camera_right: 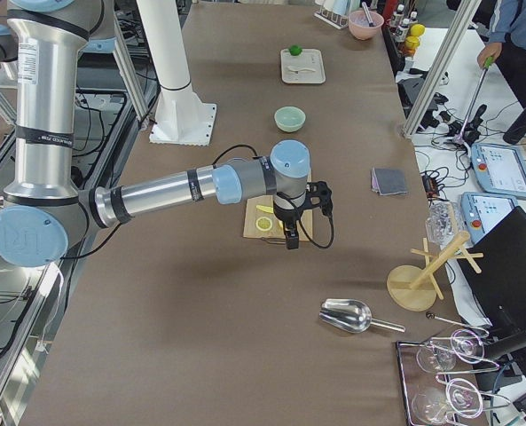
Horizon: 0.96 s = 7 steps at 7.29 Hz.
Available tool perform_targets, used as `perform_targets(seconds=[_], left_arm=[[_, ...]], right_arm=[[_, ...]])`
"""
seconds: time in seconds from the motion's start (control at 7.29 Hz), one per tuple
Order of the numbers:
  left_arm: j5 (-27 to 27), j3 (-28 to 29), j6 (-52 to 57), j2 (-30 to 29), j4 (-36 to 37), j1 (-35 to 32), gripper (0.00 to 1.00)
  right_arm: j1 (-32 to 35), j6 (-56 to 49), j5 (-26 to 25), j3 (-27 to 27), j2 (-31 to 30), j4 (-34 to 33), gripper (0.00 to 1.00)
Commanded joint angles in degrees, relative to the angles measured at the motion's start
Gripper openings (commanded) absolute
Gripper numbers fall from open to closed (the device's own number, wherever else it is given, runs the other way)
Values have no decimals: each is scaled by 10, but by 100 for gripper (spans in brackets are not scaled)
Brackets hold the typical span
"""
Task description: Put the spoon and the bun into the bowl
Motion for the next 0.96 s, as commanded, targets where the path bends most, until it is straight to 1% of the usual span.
perform_targets(seconds=[0.0,0.41,0.69,0.82], left_arm=[[20,-1,5,-28,62,0,98],[22,2,7,-28,71,12,98],[23,-1,34,-29,97,13,98],[44,-2,34,-32,111,10,98]], right_arm=[[0,-1,0,-1,1,0,100],[0,-2,0,-7,-2,0,100],[2,2,-2,-27,5,0,100],[20,-1,-3,-29,4,-1,100]])
